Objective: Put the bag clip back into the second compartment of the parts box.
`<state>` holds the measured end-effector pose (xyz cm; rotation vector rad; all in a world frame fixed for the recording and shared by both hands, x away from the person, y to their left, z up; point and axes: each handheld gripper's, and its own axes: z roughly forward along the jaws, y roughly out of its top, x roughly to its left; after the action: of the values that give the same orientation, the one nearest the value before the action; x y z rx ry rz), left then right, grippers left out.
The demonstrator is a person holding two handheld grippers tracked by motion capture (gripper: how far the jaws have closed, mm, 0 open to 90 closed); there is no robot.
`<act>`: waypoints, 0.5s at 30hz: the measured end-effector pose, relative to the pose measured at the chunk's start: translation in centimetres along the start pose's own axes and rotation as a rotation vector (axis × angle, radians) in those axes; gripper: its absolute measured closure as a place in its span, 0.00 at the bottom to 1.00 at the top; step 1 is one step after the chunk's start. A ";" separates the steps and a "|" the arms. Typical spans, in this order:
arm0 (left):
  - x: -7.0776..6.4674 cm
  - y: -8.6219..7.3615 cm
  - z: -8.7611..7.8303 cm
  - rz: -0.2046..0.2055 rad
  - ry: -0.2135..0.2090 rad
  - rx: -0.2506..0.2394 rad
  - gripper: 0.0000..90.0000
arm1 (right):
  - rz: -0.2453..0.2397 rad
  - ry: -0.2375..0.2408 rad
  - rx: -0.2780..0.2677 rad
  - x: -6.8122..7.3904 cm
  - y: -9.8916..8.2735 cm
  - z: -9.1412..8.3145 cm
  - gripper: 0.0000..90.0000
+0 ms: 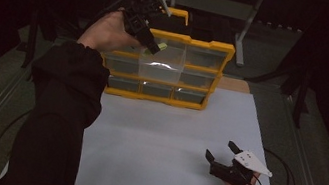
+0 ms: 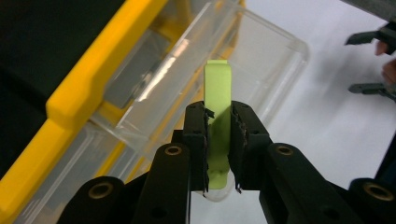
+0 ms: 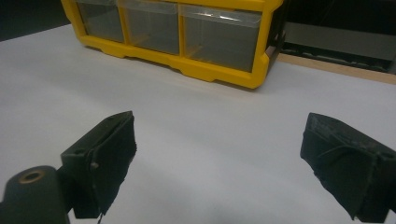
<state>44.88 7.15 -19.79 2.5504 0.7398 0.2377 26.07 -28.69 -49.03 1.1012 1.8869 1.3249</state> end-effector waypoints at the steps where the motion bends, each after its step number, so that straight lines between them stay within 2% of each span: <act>1: 0.1 0.0 0.0 -0.017 -0.003 -0.006 0.87 | 0.000 0.000 0.000 0.0 0.0 0.0 0.11; 10: 0.2 0.4 0.6 -0.044 0.020 -0.046 0.87 | -0.001 -0.002 -0.001 -0.1 0.0 0.0 0.11; 15: 0.1 0.4 1.4 -0.049 0.022 -0.034 0.87 | 0.001 -0.002 -0.002 0.0 0.0 -0.1 0.11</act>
<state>45.60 6.38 -20.81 2.4983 0.7993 0.2602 26.04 -28.74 -48.99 1.1023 1.8842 1.3255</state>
